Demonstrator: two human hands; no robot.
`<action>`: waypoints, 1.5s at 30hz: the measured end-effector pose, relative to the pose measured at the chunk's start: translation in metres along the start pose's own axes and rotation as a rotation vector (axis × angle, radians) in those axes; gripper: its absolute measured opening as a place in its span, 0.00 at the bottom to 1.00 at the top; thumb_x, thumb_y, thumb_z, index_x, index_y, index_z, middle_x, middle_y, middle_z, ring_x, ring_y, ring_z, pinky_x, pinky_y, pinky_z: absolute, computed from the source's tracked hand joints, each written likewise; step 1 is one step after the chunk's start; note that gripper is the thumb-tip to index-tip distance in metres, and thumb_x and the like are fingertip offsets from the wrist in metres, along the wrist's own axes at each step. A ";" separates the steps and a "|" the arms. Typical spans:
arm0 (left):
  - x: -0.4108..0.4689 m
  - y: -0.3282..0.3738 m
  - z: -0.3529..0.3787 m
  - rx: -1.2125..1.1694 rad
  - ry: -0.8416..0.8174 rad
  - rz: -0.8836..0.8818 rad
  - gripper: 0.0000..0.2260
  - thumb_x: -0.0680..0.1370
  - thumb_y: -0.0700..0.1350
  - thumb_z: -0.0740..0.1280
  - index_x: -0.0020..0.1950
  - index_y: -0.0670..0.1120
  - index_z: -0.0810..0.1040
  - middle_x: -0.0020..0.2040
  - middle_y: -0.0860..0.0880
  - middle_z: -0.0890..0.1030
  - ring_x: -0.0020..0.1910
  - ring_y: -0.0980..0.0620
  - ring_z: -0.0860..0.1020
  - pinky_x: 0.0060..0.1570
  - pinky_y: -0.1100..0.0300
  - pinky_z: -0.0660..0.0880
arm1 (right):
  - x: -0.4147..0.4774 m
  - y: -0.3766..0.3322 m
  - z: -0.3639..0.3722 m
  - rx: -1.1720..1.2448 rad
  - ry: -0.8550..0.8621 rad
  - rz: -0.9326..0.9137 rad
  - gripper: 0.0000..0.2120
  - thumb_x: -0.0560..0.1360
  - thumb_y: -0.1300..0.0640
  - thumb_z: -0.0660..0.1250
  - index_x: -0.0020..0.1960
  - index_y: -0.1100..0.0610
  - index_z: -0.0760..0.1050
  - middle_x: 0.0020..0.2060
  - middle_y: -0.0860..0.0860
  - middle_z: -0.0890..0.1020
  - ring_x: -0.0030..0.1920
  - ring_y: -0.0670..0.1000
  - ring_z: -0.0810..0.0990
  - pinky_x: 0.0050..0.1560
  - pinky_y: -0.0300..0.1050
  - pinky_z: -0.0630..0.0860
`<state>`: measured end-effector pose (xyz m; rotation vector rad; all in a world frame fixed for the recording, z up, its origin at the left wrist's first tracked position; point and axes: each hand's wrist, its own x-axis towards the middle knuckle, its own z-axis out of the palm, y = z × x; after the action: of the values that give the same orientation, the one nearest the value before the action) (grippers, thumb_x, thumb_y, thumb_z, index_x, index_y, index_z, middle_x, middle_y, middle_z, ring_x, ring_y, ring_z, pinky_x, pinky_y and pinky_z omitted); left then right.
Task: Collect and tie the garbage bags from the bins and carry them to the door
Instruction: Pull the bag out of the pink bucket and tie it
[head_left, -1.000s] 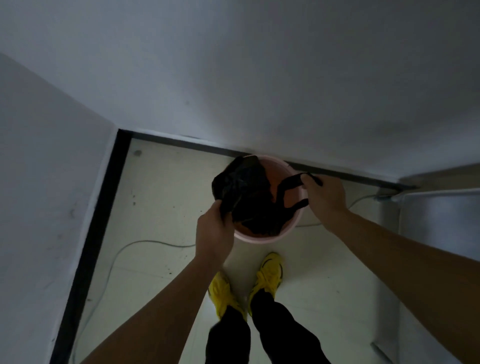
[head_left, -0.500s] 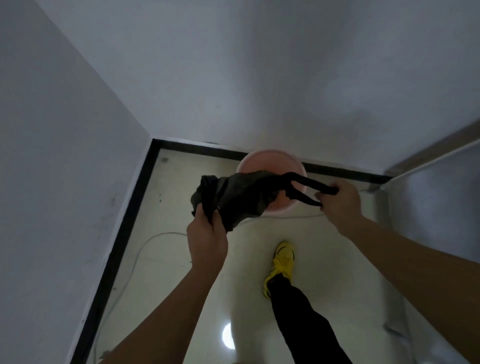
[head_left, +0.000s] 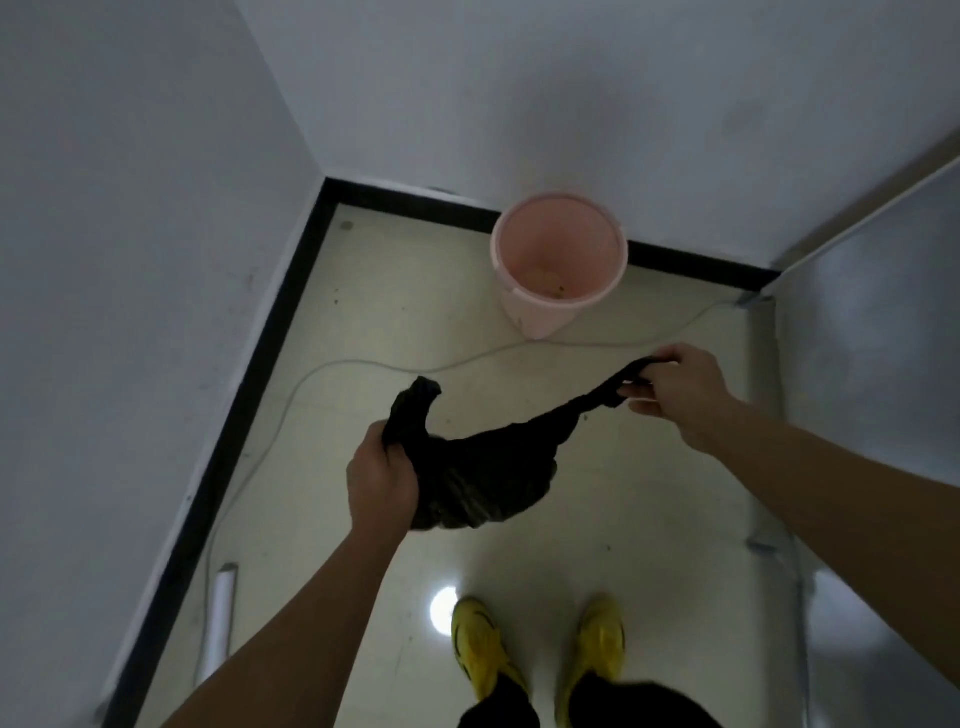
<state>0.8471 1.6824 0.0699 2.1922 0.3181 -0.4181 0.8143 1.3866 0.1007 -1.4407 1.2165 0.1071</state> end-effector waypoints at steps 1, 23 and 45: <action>-0.003 -0.013 0.005 0.008 -0.002 -0.014 0.10 0.82 0.44 0.55 0.47 0.43 0.73 0.38 0.49 0.76 0.37 0.51 0.74 0.34 0.60 0.66 | 0.001 0.013 0.000 -0.022 -0.006 -0.012 0.09 0.77 0.69 0.62 0.43 0.57 0.68 0.42 0.59 0.80 0.28 0.48 0.82 0.30 0.45 0.78; 0.101 -0.275 0.187 0.021 0.160 0.241 0.21 0.74 0.65 0.61 0.48 0.47 0.74 0.49 0.42 0.79 0.52 0.41 0.78 0.54 0.43 0.76 | 0.171 0.332 0.125 -0.411 -0.359 -0.342 0.61 0.61 0.46 0.81 0.79 0.47 0.41 0.78 0.50 0.54 0.76 0.51 0.57 0.74 0.53 0.60; 0.121 -0.335 0.216 -1.048 -0.060 -0.400 0.21 0.81 0.47 0.62 0.72 0.38 0.67 0.65 0.38 0.75 0.55 0.40 0.77 0.58 0.46 0.75 | 0.186 0.392 0.222 -0.170 -0.326 -0.371 0.05 0.71 0.60 0.68 0.42 0.63 0.79 0.39 0.58 0.82 0.36 0.55 0.81 0.35 0.41 0.76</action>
<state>0.7939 1.7204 -0.3412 1.0863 0.7488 -0.4005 0.7480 1.5393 -0.3571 -1.6982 0.6757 0.1860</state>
